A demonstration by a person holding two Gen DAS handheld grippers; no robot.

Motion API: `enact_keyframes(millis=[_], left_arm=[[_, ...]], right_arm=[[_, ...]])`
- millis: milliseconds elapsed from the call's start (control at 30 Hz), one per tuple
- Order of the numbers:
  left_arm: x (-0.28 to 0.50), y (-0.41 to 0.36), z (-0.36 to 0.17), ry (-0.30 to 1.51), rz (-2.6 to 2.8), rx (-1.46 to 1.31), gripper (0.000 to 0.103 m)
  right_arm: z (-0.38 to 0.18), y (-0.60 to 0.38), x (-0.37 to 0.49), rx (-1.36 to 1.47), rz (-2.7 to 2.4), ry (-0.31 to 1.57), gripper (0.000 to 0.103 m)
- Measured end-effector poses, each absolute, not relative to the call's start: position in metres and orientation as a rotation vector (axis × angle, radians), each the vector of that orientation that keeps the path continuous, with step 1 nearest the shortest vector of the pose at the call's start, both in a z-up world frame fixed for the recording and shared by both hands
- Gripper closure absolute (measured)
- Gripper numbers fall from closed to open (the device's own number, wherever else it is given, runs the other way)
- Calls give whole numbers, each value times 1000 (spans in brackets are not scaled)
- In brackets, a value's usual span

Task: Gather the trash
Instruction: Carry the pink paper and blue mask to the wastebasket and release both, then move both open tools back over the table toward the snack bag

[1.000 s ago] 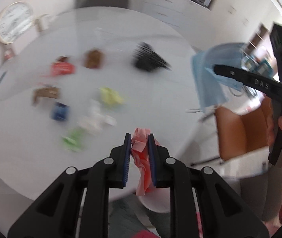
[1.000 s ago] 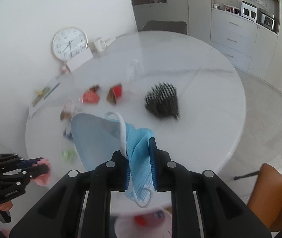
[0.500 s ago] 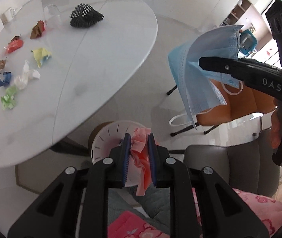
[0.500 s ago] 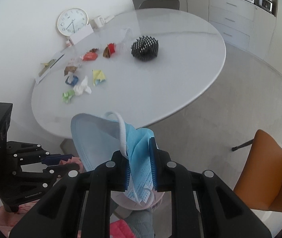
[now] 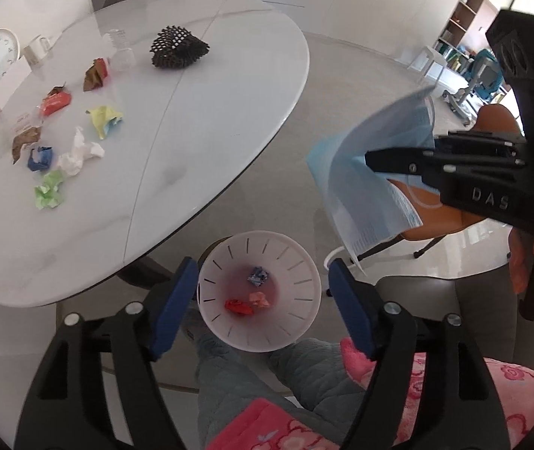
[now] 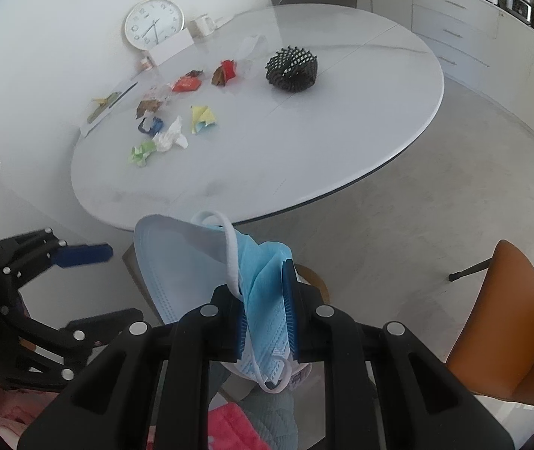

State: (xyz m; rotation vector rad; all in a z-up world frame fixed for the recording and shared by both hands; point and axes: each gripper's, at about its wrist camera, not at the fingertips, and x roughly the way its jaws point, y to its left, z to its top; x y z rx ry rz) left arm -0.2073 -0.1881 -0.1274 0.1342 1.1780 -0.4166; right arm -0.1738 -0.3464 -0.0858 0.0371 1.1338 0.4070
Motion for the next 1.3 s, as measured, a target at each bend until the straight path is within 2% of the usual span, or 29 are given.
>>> enact_keyframes(millis=[200, 333, 433, 467, 500, 567, 633, 700, 867, 933, 1300], left_arm=[[-203, -173, -120, 1152, -341, 123, 20], [-199, -160, -113, 1139, -288, 104, 17], [-197, -151, -111, 1137, -255, 80, 16], [-197, -149, -111, 1138, -246, 76, 16], [-197, -146, -111, 1140, -235, 71, 16], [-197, -144, -112, 1142, -223, 67, 16], [-197, -141, -111, 1139, -213, 64, 16], [-198, -140, -110, 1137, -206, 61, 16], [-196, -138, -107, 1123, -192, 51, 15], [-195, -135, -105, 1115, -179, 45, 10], [-175, -84, -98, 1080, -61, -46, 8]], right_arm=[[-103, -339, -176, 15, 438, 1176, 85], [-120, -327, -178, -10, 476, 1219, 83], [-133, -317, -181, -34, 495, 1247, 56], [-136, -315, -182, -38, 500, 1253, 43], [-140, -312, -183, -48, 502, 1262, 39], [-146, -310, -183, -55, 511, 1285, 38], [-146, -310, -184, -49, 509, 1288, 29], [-138, -311, -184, -43, 492, 1264, 15], [-119, -315, -180, -34, 465, 1220, 6], [-111, -315, -175, -22, 451, 1207, 2], [-77, -290, -140, -67, 431, 1110, 2]])
